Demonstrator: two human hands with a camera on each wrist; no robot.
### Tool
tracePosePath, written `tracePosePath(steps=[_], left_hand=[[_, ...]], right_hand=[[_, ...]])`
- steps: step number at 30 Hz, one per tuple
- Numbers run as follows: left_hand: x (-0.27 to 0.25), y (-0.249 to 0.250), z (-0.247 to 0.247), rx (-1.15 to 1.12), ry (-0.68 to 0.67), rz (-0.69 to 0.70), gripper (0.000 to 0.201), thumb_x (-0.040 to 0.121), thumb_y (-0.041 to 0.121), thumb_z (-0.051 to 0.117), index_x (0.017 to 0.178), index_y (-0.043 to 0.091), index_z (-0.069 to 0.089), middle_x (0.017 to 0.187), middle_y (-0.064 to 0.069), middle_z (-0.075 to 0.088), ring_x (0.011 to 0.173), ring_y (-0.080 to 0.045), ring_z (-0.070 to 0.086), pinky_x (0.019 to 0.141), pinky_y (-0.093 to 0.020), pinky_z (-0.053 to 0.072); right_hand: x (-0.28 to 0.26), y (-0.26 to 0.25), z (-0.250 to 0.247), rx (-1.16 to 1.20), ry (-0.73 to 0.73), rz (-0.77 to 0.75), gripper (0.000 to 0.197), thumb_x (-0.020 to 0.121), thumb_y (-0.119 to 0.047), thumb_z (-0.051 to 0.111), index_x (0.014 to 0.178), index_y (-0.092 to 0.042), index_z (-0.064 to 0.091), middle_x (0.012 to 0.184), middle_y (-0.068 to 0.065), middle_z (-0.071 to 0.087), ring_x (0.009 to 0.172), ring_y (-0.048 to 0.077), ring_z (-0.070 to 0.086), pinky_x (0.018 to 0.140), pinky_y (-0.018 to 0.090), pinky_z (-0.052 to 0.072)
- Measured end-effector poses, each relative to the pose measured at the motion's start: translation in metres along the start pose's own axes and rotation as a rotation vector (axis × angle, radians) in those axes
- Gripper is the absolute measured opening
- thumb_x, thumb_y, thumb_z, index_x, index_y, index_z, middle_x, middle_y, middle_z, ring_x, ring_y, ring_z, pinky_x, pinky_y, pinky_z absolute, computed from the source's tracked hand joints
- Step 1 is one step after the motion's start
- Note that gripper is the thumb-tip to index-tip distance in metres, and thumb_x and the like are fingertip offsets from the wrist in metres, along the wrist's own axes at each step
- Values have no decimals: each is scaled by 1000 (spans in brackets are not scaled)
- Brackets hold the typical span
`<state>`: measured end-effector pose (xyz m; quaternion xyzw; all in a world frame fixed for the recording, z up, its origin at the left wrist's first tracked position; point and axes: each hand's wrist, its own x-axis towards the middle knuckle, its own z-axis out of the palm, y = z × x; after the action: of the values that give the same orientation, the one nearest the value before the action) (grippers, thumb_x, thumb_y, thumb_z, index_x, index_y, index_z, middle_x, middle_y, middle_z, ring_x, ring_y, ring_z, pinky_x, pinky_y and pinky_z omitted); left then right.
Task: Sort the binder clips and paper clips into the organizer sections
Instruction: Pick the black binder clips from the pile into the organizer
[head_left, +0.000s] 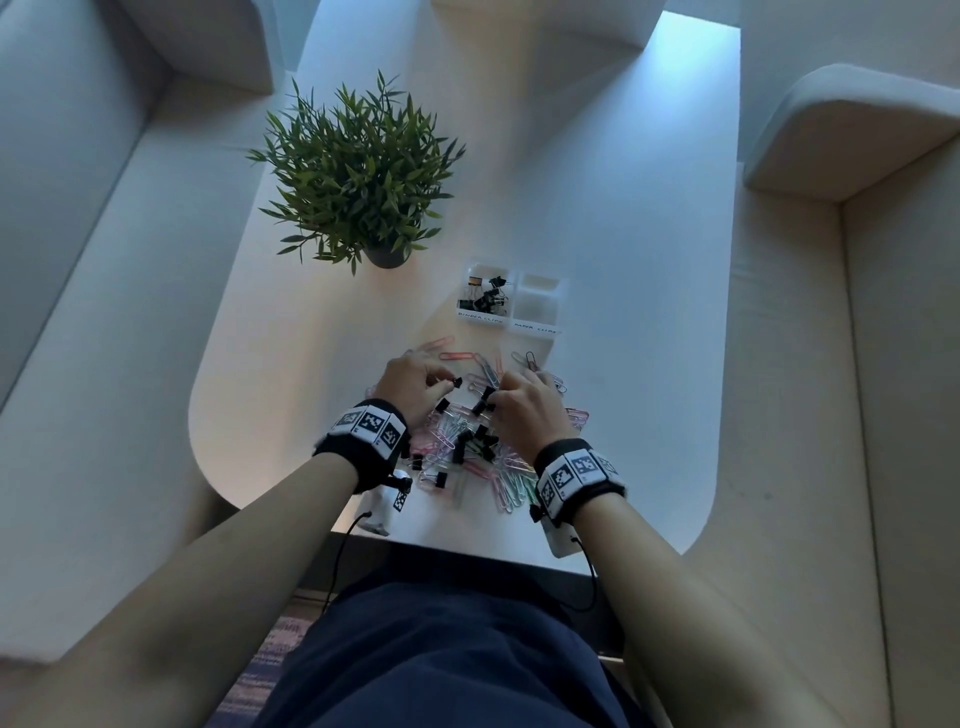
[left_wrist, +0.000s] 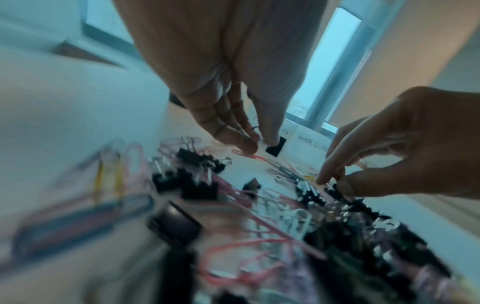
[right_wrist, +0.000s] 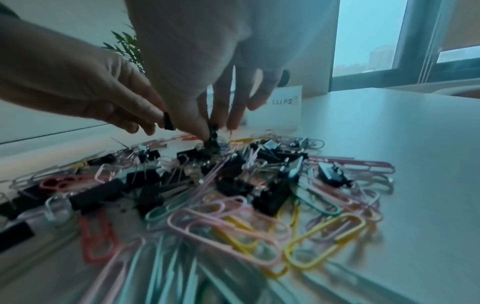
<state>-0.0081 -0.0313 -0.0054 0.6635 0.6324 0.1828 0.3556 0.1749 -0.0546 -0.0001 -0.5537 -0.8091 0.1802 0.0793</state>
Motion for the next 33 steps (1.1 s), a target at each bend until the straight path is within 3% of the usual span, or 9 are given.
tracePosePath(steps=[3,7,10,14,16,19,21,27,33], left_hand=[[-1,-5,-2,83,-25,-15,12,84,9,61,94,11,68,109,-8,68,85,-23,65,85,-32,52],[-9,-8,-13,-86,124,-138,36,92,6,48,120,26,58,82,5,62,56,-9,55,55,-15,48],[-5,-23,-20,-540,291,-431,34,90,2,38,84,20,65,67,-5,59,49,-14,49,42,-21,38],[-6,-27,-30,-1081,322,-704,19,77,14,36,60,16,45,58,-2,33,36,-10,27,35,-16,18],[-5,-27,-31,-782,217,-611,20,83,22,47,63,18,45,60,-1,36,41,-12,30,40,-19,23],[-9,-26,-28,35,-3,-329,23,79,31,66,89,18,51,70,1,55,55,-18,53,49,-23,39],[-14,-30,-23,248,-93,-188,34,76,35,68,102,20,52,84,-2,64,61,-20,58,54,-26,49],[-20,-45,-13,252,-122,-113,43,83,34,63,117,10,49,95,-11,66,78,-27,61,66,-32,48],[-24,-49,-11,107,-68,-142,21,83,24,66,95,12,54,88,-3,63,74,-21,58,69,-29,48]], right_hand=[[4,0,7,-30,-37,-15,14,73,-2,70,82,-13,72,79,9,65,72,27,57,67,41,54],[7,-1,10,-22,-91,-35,7,77,-3,70,83,-7,70,89,20,63,68,27,58,63,37,57],[7,-1,10,2,-75,-39,4,78,-5,71,82,-4,69,85,15,64,67,25,58,61,33,55],[8,3,15,-37,-100,-41,13,70,9,68,76,-3,66,75,10,64,63,24,57,54,30,54],[8,3,16,-50,-116,-39,17,67,13,66,72,-3,65,72,10,63,62,25,56,52,30,54],[10,3,16,-5,-85,-17,18,68,15,62,75,-2,64,73,11,64,63,26,57,52,34,56],[11,4,16,23,-69,6,17,73,11,62,80,-4,66,75,10,65,65,25,57,55,37,57],[11,4,3,249,69,76,8,78,1,67,81,-5,70,80,8,67,67,21,60,64,26,52],[16,7,-11,487,235,262,11,73,-9,77,83,-11,72,80,3,69,66,12,62,71,21,53]])
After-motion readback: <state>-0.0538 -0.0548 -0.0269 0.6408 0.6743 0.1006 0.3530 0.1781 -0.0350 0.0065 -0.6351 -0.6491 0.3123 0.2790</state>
